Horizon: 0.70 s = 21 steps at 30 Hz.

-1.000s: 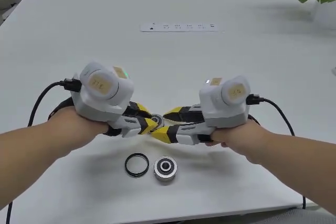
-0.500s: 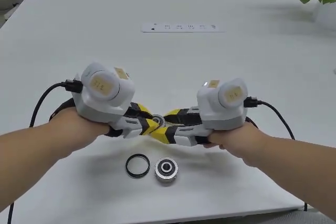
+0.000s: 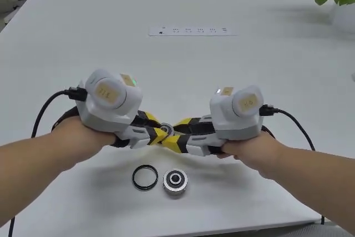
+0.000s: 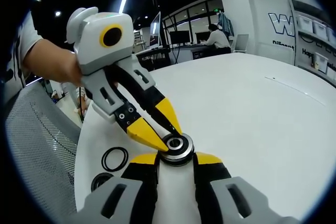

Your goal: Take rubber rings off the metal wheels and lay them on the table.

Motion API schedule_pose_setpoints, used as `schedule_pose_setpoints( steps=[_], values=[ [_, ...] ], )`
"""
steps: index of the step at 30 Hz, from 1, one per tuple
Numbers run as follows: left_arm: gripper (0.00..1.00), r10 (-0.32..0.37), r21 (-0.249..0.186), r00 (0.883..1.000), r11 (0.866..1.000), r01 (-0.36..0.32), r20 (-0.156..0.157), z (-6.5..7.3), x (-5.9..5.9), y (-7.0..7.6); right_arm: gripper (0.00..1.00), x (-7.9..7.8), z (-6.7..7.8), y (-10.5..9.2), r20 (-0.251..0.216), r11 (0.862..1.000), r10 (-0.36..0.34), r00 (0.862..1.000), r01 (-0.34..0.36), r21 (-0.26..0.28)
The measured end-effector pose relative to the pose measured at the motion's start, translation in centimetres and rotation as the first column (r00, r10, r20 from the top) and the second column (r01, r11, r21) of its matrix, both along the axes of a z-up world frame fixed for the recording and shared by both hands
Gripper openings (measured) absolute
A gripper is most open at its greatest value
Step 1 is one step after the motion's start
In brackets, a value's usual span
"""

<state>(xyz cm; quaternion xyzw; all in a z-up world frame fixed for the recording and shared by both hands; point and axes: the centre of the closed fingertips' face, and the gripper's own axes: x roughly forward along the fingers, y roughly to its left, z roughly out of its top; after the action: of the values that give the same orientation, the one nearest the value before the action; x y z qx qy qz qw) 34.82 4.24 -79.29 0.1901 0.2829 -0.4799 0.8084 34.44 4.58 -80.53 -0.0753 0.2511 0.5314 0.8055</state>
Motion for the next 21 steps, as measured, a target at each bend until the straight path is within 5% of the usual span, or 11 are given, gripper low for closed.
schedule_pose_setpoints(
  steps=[21],
  values=[
    [0.13,0.003,0.0,1.0,1.0,-0.003,0.0,0.03,-0.07,0.01,0.15,-0.16,-0.06,-0.56,0.006,1.0,0.015,1.0,-0.015,-0.016]
  ],
)
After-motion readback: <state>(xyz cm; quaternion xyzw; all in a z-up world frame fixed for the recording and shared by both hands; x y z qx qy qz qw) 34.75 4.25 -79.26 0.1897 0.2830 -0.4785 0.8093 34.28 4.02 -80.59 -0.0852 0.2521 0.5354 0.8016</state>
